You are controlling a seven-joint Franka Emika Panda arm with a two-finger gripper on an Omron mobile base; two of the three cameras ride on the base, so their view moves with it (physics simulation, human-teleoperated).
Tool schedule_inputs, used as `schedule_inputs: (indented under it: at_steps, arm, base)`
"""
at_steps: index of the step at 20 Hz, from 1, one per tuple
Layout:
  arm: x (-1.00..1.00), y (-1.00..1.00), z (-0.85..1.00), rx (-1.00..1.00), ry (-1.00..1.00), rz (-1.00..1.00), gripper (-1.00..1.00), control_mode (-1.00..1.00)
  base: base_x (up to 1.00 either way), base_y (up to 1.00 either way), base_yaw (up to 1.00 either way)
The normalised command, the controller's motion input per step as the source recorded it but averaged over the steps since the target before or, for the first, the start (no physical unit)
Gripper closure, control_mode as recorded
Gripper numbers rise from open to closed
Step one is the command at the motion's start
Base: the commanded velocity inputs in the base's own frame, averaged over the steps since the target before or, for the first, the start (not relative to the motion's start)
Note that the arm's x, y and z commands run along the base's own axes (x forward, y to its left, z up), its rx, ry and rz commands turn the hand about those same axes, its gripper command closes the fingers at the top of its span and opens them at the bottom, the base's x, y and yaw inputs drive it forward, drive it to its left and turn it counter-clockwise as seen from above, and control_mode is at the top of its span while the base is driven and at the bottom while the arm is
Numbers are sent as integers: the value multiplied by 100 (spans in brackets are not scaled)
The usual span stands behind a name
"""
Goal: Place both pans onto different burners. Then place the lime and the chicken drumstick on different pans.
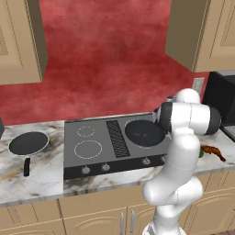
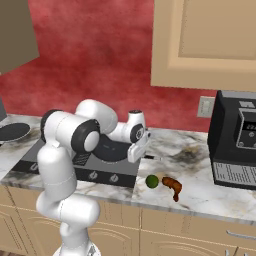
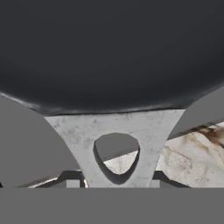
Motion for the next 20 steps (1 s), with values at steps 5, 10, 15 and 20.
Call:
schedule_inputs:
  at_steps: [5, 10, 15, 20]
  arm:
    - [0, -1, -22, 0, 0, 2, 100, -100]
    - [4, 0, -14, 0, 0, 2, 100, -100]
    - [6, 0, -14, 0, 0, 1, 100, -100]
    - [5, 0, -11, 0, 0, 1, 100, -100]
  base:
    - [0, 0, 0]
    - [0, 0, 0]
    - [0, 0, 0]
    - [0, 0, 0]
